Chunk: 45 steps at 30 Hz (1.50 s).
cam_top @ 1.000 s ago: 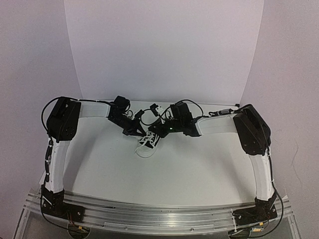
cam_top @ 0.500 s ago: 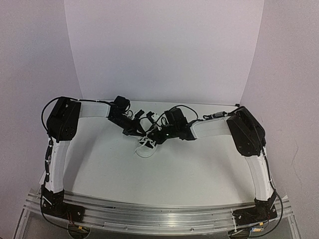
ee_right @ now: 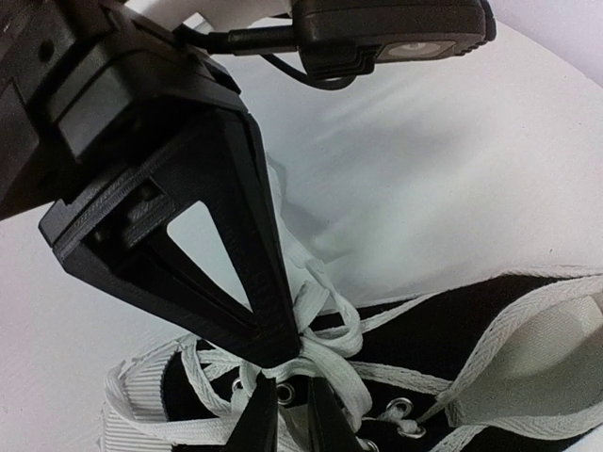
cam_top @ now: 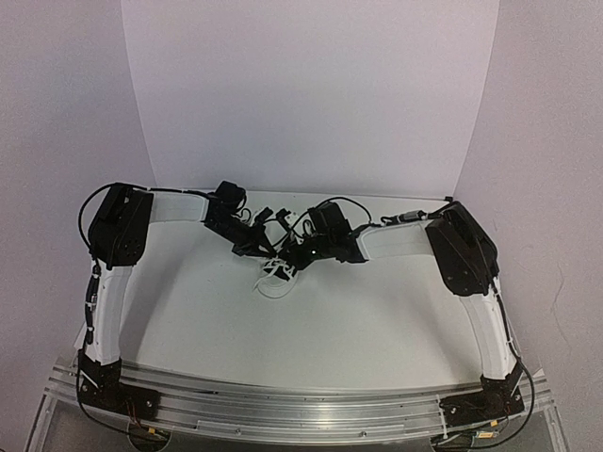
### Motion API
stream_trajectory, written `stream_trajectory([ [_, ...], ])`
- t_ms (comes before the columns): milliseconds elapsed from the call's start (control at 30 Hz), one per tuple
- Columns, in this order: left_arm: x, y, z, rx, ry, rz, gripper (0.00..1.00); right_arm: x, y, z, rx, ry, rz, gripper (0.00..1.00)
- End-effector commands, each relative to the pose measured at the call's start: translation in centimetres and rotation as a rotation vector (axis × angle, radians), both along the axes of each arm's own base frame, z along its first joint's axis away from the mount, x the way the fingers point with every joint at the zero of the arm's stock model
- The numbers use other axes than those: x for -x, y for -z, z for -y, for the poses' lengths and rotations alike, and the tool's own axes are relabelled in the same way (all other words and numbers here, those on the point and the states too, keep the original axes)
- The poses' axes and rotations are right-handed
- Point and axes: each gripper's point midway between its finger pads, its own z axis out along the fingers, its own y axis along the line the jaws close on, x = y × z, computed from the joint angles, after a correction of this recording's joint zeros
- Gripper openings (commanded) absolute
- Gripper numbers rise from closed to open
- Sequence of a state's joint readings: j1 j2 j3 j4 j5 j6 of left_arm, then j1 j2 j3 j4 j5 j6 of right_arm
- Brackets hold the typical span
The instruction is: Tie the shoes
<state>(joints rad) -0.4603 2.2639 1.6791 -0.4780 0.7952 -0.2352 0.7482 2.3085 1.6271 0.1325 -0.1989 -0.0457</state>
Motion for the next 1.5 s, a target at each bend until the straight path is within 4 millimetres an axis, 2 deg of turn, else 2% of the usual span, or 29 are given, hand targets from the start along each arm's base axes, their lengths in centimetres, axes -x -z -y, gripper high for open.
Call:
stream_trajectory([
  [0, -0.8, -1.6, 1.1, 0.047, 0.02, 0.042, 0.0, -0.6, 1.0, 0.2, 0.051, 0.03, 0.01, 0.16],
  [300, -0.8, -1.5, 1.2, 0.05, 0.023, 0.037, 0.0, -1.3, 2.1, 0.4, 0.085, 0.077, 0.001, 0.15],
  [500, -0.7, -1.5, 1.2, 0.047, 0.024, 0.038, 0.0, -1.2, 2.7, 0.9, 0.098, 0.099, -0.014, 0.0],
  [600, -0.7, -1.5, 1.1, 0.044, 0.031, 0.045, 0.03, -1.0, 1.7, 0.8, 0.074, 0.101, -0.021, 0.0],
  [733, -1.0, -1.9, 0.9, 0.023, 0.047, 0.087, 0.22, -1.2, -0.4, 0.7, 0.016, 0.131, -0.044, 0.0],
  [833, -1.4, -2.9, 0.8, 0.011, 0.055, 0.131, 0.32, -1.4, -1.9, 0.6, -0.034, 0.147, -0.057, 0.0],
  [1033, -2.2, -5.4, 0.5, -0.02, 0.091, 0.233, 0.4, -1.4, -3.8, 0.7, -0.094, 0.155, -0.067, 0.0],
  [1200, -1.5, -5.7, -0.4, -0.051, 0.173, 0.294, 0.47, -1.7, -5.8, 1.0, -0.157, 0.175, -0.072, 0.0],
  [1300, -0.5, -5.2, -0.6, -0.049, 0.231, 0.299, 0.49, -1.9, -6.0, 1.1, -0.172, 0.181, -0.074, 0.0],
  [1467, -0.1, -5.9, -0.2, -0.005, 0.295, 0.349, 0.49, -2.4, -5.8, 1.1, -0.179, 0.197, -0.078, 0.0],
])
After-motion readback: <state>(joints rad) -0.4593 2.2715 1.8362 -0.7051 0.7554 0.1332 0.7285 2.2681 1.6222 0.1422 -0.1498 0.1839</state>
